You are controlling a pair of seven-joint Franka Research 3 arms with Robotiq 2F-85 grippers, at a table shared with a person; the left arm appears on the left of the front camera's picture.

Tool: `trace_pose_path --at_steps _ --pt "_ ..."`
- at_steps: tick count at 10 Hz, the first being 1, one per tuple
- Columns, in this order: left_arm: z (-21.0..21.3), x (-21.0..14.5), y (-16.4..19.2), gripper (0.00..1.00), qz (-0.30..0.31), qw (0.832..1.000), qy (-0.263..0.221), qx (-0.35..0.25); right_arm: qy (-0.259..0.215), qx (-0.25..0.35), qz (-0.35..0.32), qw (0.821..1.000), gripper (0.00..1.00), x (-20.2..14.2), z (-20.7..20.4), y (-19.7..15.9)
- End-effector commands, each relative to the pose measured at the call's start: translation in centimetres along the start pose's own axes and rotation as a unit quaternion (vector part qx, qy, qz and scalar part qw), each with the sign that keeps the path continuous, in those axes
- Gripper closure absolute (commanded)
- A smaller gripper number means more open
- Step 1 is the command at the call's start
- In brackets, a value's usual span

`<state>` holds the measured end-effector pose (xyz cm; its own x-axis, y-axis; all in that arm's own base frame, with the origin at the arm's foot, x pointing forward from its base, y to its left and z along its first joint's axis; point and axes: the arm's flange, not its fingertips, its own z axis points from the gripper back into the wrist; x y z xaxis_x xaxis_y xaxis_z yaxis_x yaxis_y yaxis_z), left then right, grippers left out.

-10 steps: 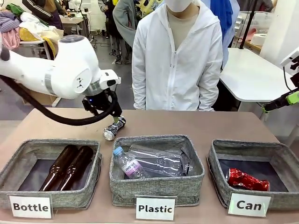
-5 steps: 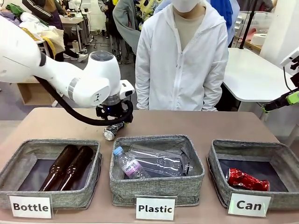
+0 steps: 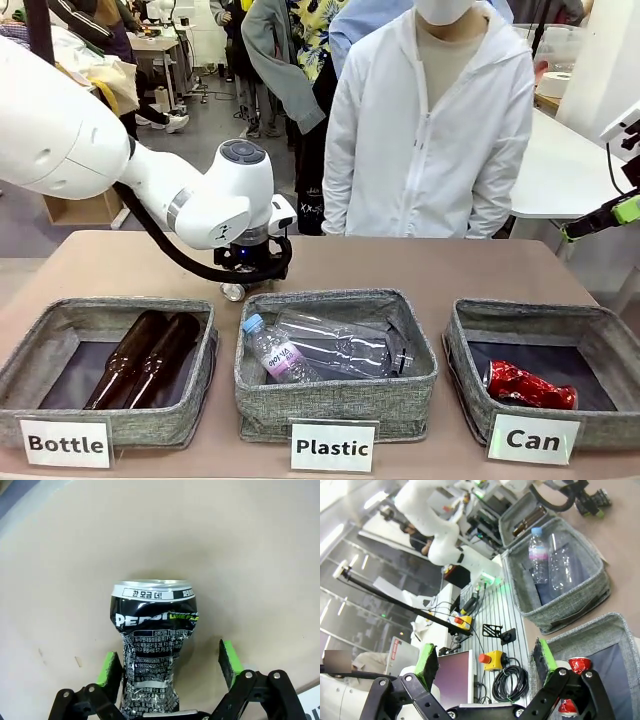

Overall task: Sort the can waste into the basket.
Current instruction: Pick up the can waste from the table and place it in the right Fabric basket.

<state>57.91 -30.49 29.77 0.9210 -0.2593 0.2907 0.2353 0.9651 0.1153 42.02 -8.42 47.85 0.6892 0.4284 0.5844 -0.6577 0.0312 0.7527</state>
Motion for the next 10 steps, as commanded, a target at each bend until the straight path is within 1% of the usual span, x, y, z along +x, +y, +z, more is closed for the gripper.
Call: trace_pose_path --at_steps 1,2,3,4,5,8,9,10 --pt "0.7 0.1 0.5 0.60 -0.002 1.000 -0.018 0.001 0.005 0.000 0.007 1.000 0.00 -0.1 0.1 0.1" --pt "0.8 0.1 0.6 0.60 -0.002 1.000 -0.019 0.002 0.005 0.000 0.007 1.000 0.00 -0.1 0.1 0.1" --pt "0.9 0.0 0.8 1.00 0.000 1.000 -0.027 -0.006 0.005 0.000 0.007 1.000 0.00 -0.1 0.1 0.1" --pt "1.0 0.0 0.8 0.64 0.001 1.000 -0.029 -0.007 0.005 0.000 0.007 1.000 0.00 -0.1 0.1 0.1" --pt "1.0 0.0 0.8 1.00 0.002 0.999 -0.032 -0.006 0.005 0.000 0.007 1.000 0.00 -0.1 0.1 0.1" --pt "1.8 -0.6 2.0 1.00 0.012 0.999 -0.037 -0.009 0.005 0.000 0.007 1.000 0.00 -0.1 0.1 0.1" --pt "2.8 -1.6 3.0 1.00 0.014 0.999 -0.040 -0.021 0.005 0.000 0.007 1.000 0.00 -0.1 0.1 0.1" --pt "5.1 -3.3 4.3 1.00 0.019 0.997 -0.060 -0.037 0.005 0.000 0.007 1.000 0.00 -0.1 0.1 0.1"
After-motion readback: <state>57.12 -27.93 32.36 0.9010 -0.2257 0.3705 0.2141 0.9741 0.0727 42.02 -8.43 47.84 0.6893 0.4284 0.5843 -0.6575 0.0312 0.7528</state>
